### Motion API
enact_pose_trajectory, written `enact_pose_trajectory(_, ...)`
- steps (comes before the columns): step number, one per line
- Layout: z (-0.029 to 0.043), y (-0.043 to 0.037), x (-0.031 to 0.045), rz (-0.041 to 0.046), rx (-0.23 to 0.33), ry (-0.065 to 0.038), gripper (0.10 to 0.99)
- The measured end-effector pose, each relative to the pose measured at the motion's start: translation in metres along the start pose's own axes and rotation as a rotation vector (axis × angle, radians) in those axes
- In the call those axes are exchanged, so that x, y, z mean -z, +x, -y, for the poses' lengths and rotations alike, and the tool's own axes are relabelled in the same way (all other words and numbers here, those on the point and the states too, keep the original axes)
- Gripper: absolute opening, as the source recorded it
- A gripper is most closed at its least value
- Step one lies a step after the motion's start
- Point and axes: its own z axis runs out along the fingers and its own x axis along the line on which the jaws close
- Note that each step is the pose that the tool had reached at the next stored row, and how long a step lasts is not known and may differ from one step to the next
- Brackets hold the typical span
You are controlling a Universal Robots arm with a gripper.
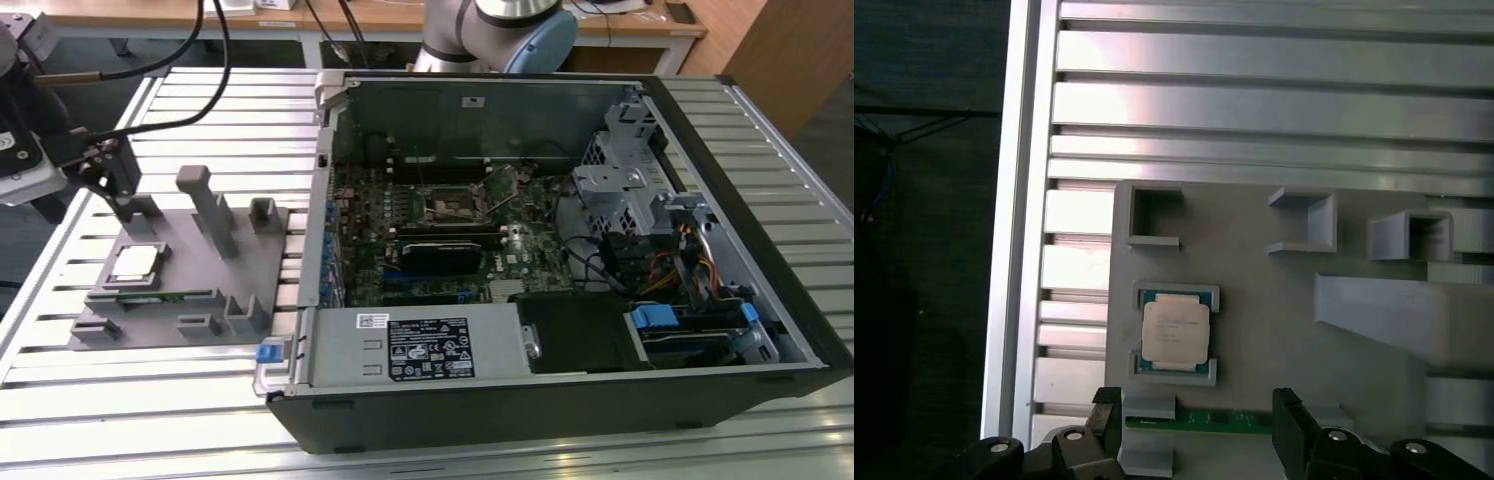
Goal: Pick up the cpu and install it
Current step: 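Pick up the cpu and move it towards the insertion slot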
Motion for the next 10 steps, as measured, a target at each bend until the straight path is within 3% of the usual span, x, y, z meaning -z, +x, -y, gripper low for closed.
enact_pose_trajectory(10,0.0006,-0.0001,-0.0056,-0.0007,0.000,0.000,0.706)
